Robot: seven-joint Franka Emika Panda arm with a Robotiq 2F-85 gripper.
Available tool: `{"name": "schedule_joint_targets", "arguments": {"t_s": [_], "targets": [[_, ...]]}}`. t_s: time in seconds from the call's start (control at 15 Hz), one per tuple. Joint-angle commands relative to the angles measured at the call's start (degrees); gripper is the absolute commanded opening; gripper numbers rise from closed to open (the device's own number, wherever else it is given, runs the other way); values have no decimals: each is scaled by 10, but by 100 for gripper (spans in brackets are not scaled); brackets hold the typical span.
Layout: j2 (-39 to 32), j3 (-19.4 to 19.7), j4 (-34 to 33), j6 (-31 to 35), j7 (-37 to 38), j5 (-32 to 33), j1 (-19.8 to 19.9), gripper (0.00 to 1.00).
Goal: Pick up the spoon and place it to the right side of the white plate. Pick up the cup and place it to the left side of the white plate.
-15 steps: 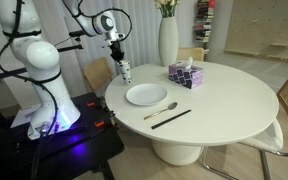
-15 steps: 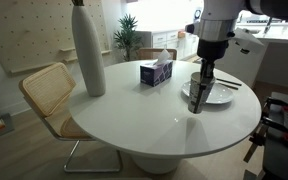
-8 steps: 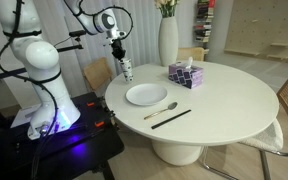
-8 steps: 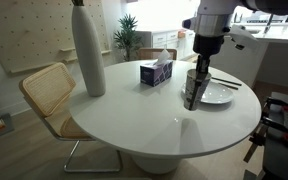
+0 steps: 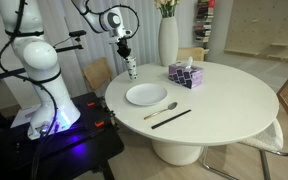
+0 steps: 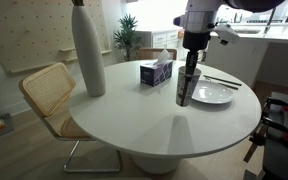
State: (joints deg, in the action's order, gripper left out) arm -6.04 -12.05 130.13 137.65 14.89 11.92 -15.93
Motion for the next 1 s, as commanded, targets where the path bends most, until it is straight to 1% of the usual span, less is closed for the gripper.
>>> {"name": "schedule_joint_targets", "arguments": {"t_s": [0.0,0.13,0.67,0.93], "targets": [[-32,1,-41,-23,-25,-24,10,1],[-43,2,-53,-31,-28,-28,11,1],[-69,7,-95,-102,-17,-39,11,1],[-76,9,-106,-119,-21,-52,13,1]]}}
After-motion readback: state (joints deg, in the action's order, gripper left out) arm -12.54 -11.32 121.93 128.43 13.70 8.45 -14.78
